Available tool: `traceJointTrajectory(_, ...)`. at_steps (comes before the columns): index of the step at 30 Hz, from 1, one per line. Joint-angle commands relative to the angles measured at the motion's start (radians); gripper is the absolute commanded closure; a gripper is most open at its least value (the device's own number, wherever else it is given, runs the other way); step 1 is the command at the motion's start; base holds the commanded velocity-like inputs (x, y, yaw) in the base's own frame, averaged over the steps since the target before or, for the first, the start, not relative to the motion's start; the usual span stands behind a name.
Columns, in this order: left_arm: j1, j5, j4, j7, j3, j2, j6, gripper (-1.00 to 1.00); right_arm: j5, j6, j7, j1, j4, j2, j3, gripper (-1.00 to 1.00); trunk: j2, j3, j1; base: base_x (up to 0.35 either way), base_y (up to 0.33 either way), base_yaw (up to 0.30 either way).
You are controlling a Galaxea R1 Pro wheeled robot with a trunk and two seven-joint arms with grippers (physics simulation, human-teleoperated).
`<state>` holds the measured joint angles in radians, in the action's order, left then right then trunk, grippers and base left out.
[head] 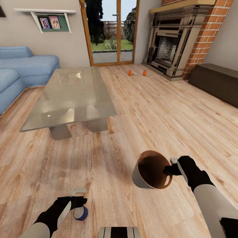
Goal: Put the three can of soda from the living room inside the tash can in the kitchen.
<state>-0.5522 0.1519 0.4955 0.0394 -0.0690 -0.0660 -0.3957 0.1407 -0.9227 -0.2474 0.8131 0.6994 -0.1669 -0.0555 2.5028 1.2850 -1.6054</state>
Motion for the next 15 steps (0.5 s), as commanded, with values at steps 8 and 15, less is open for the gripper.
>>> traceJointTrajectory(8, 0.000, -0.001, 0.000, 0.000, 0.000, 0.000, 0.000, -1.00, -0.030, -0.006, -0.004, -0.004, 0.082, 0.001, 0.001, 1.00, 0.000, 0.000, 0.000, 0.000, 0.000, 0.000)
traceJointTrajectory(15, 0.000, -0.001, 0.000, -0.001, 0.000, 0.000, 0.000, -1.00, -0.030, -0.007, -0.004, -0.005, 0.091, 0.001, -0.001, 1.00, 0.000, 0.000, 0.000, 0.000, 0.000, 0.000)
